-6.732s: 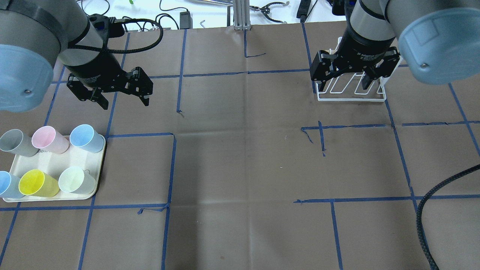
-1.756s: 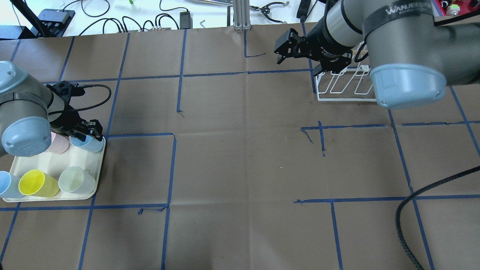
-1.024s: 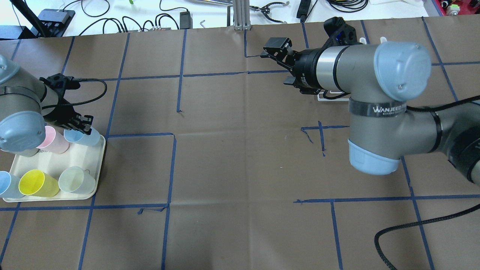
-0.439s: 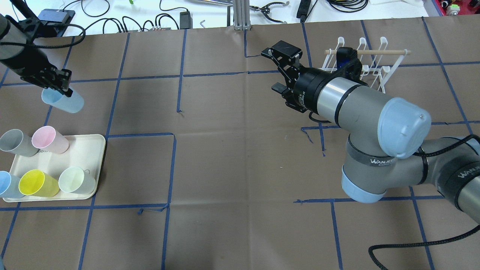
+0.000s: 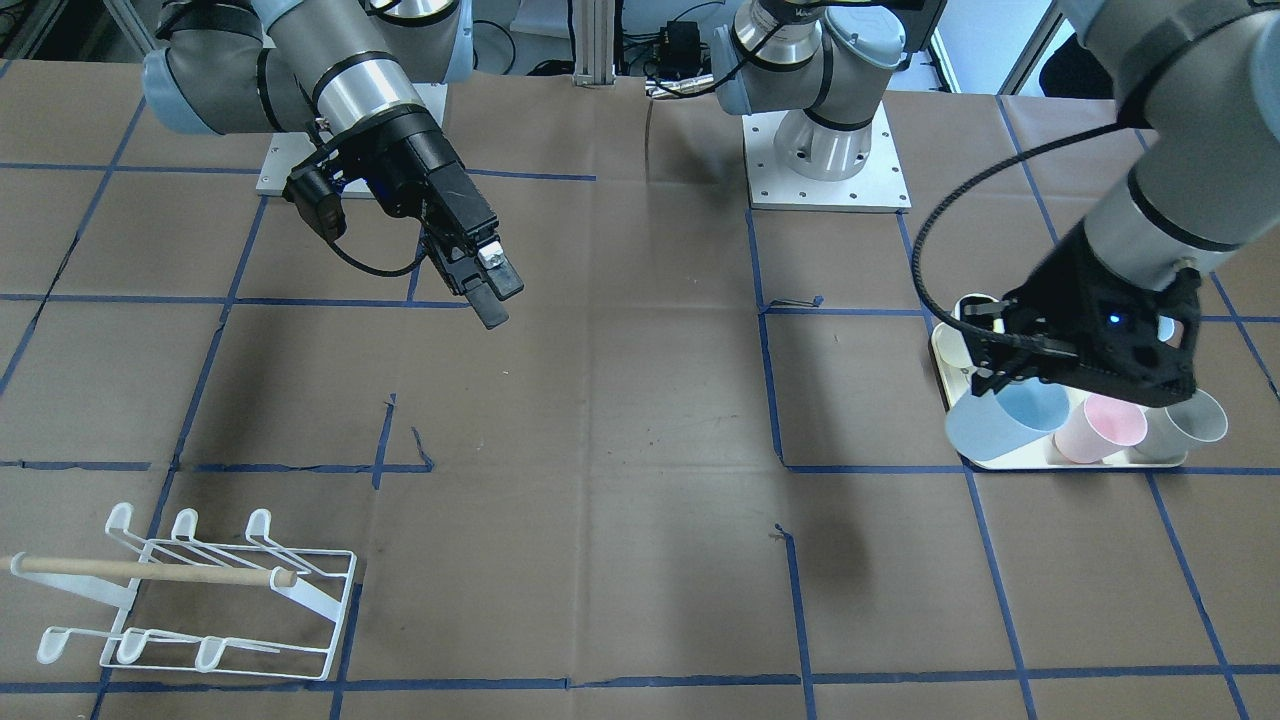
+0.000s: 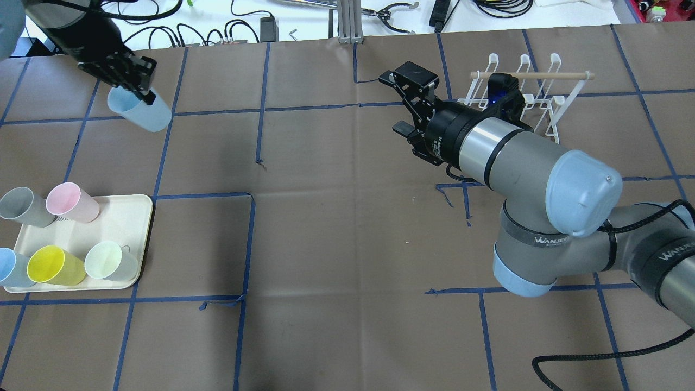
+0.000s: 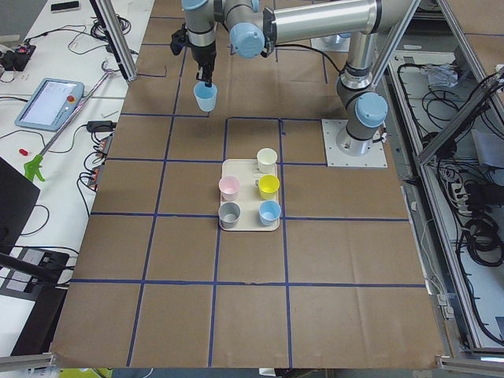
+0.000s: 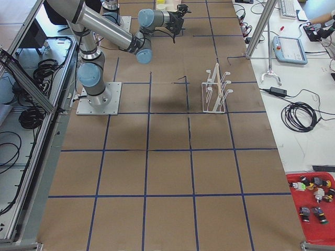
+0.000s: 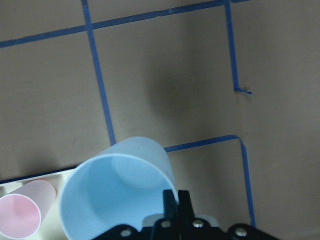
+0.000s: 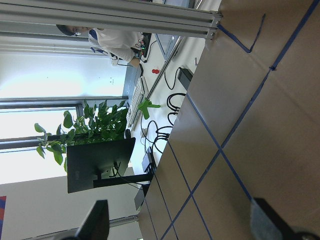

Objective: Transfer IKEA cup to right arm and place on rack

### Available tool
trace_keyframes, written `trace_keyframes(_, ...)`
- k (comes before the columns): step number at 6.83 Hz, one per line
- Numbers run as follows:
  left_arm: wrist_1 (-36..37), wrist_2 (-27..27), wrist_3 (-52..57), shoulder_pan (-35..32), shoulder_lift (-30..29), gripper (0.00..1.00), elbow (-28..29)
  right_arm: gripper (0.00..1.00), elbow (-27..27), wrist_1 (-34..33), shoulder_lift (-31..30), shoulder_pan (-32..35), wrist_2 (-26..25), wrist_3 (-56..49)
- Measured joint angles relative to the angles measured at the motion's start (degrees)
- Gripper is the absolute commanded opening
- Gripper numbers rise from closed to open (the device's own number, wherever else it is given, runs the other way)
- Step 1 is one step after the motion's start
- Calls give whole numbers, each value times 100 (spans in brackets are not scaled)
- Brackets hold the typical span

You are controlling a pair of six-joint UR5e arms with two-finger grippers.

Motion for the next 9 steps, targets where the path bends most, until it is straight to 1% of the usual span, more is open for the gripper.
trace_keyframes(1, 89, -627, -36, -215, 85, 0, -43, 100, 0, -8, -2, 0, 3, 0)
trace_keyframes(2, 366, -1366, -43, -307, 243, 0, -219, 100, -2, -18, -5, 0, 10, 0)
trace_keyframes(3, 843, -2196, -37, -344, 491, 0, -578, 100, -3, -38, -6, 0, 15, 0)
trace_keyframes(4, 1524, -3000, -38, -356, 792, 0, -1110, 100, -3, -87, -1, 0, 18, 5)
trace_keyframes(5, 2404, -3659, -41, -354, 1083, 0, -1765, 100, -2, -152, 7, -4, 19, 24)
trace_keyframes(6, 3478, -4113, -48, -351, 1256, 0, -2442, 100, -1, -218, 8, -12, 14, 73)
trace_keyframes(7, 4642, -4392, -61, -349, 1300, 0, -3070, 100, 8, -280, 6, -15, 9, 246)
trace_keyframes(8, 5658, -4544, -82, -349, 1272, 0, -3555, 100, 18, -354, 3, -13, 3, 708)
trace_keyframes(9, 6417, -4602, -104, -353, 1241, 0, -3896, 100, 26, -441, -2, -3, -6, 1342)
